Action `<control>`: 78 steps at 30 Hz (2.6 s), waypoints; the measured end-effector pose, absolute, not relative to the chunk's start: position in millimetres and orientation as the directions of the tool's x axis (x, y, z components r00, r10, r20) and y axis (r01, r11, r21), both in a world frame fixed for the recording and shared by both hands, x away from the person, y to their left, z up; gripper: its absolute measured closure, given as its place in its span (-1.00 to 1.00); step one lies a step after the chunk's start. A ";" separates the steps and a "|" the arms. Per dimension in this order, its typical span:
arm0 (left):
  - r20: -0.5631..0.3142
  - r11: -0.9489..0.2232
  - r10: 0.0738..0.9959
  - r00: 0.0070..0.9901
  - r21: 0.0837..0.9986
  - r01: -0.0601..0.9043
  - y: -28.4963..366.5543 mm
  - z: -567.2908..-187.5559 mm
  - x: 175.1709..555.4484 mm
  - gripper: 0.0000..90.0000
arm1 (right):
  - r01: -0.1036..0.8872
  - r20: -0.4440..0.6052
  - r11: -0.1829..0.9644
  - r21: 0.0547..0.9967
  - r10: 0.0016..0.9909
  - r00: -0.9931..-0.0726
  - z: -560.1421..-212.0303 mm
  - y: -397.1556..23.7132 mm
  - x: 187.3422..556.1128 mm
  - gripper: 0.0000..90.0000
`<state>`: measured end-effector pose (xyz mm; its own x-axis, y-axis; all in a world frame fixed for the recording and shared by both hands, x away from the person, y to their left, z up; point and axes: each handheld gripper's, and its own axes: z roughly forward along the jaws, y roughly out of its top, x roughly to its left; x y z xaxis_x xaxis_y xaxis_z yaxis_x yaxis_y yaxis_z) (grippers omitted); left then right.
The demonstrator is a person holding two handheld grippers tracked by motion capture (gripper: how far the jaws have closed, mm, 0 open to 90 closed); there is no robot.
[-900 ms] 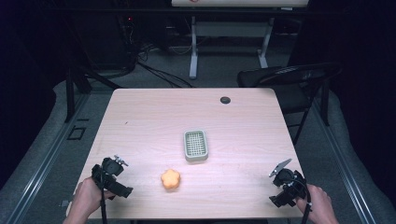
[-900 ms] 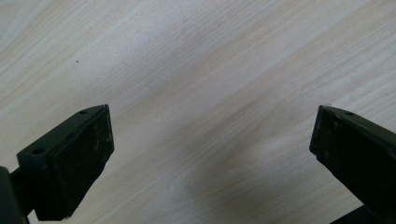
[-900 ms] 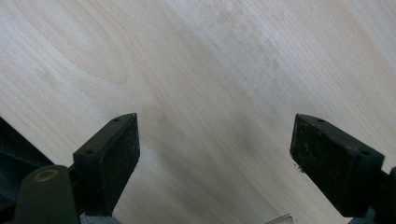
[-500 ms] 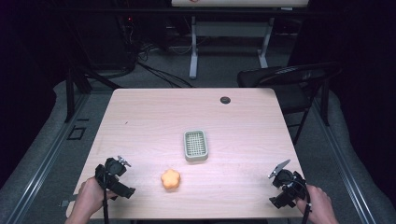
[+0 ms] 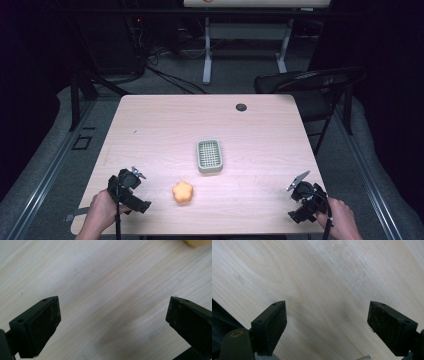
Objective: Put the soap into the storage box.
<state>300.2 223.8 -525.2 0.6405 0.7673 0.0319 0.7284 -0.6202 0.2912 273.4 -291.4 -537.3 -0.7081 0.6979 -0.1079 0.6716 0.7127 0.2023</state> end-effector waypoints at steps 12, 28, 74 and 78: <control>0.041 -0.675 0.691 0.722 0.394 0.624 191.6 -518.8 300.1 -1.00 | 0.672 -0.099 0.717 0.183 0.694 -0.713 -539.0 -290.9 274.5 -0.66; -0.010 -0.712 0.624 0.781 0.404 0.574 160.4 -526.3 306.1 -1.00 | 0.674 -0.095 0.717 0.177 0.694 -0.713 -541.4 -289.9 275.8 -0.66; -0.031 -0.761 0.563 0.826 0.370 0.532 119.2 -547.6 325.1 -0.73 | 0.676 -0.085 0.715 0.176 0.696 -0.713 -542.4 -290.1 275.7 -0.66; -0.017 -0.775 0.552 0.834 0.358 0.520 117.8 -548.0 324.3 -0.67 | 0.677 -0.081 0.715 0.175 0.695 -0.714 -542.8 -290.1 275.7 -0.66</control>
